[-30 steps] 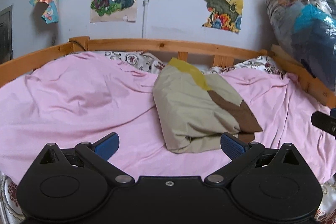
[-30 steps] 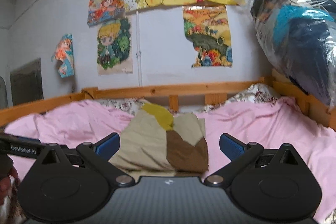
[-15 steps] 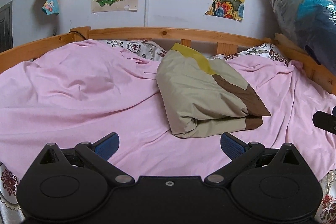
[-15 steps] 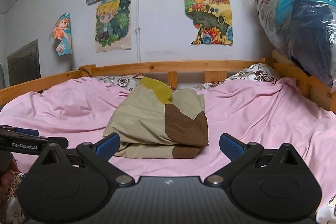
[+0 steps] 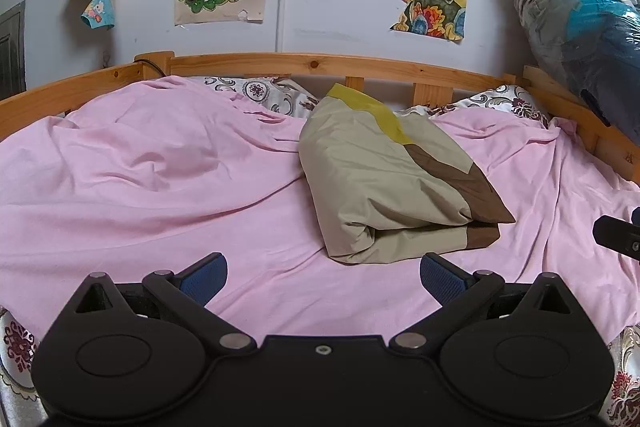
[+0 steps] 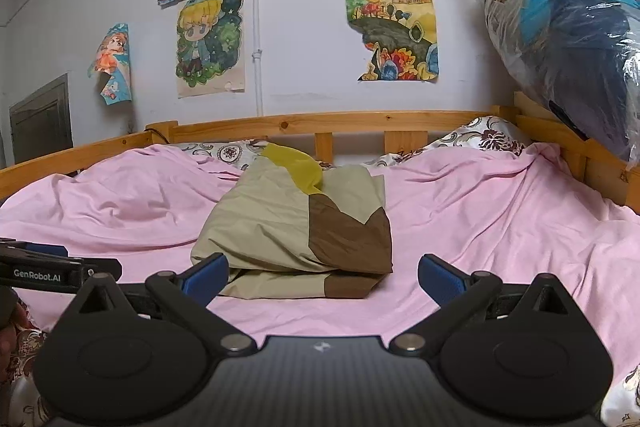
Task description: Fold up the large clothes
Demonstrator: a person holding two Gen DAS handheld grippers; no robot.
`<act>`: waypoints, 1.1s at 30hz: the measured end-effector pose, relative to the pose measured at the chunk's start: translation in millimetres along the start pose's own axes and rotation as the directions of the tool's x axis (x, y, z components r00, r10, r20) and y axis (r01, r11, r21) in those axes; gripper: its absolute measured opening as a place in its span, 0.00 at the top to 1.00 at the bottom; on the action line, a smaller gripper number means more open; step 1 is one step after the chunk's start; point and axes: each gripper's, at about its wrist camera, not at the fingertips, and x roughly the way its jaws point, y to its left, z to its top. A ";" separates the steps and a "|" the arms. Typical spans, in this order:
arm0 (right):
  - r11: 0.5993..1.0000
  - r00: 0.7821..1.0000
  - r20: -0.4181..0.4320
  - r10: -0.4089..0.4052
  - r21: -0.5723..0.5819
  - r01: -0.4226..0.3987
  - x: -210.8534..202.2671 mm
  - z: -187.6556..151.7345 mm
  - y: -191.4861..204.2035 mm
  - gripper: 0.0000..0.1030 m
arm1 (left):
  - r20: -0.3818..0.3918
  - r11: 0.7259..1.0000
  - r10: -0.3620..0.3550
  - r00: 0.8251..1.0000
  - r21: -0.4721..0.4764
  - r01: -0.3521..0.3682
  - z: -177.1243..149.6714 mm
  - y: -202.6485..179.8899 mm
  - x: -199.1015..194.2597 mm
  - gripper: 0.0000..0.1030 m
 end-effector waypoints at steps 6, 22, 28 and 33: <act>1.000 1.000 -0.001 -0.007 0.006 0.007 0.8 -0.5 -0.6 0.00 | 0.000 1.000 0.000 1.000 0.000 0.000 0.3 -0.4 -0.4 0.01; 1.000 1.000 -0.001 -0.006 0.009 0.006 0.5 -0.4 -3.4 0.00 | 0.000 1.000 0.000 1.000 0.000 0.000 0.2 -0.7 -1.2 0.01; 1.000 1.000 0.000 -0.006 0.010 0.006 0.5 -0.4 -3.6 0.00 | -0.001 1.000 -0.001 1.000 0.002 0.001 0.7 -1.8 -2.2 0.01; 1.000 1.000 0.000 -0.007 0.010 0.007 0.5 -0.5 -3.5 0.00 | -0.001 1.000 -0.002 1.000 0.001 0.002 0.8 -1.4 -2.1 0.01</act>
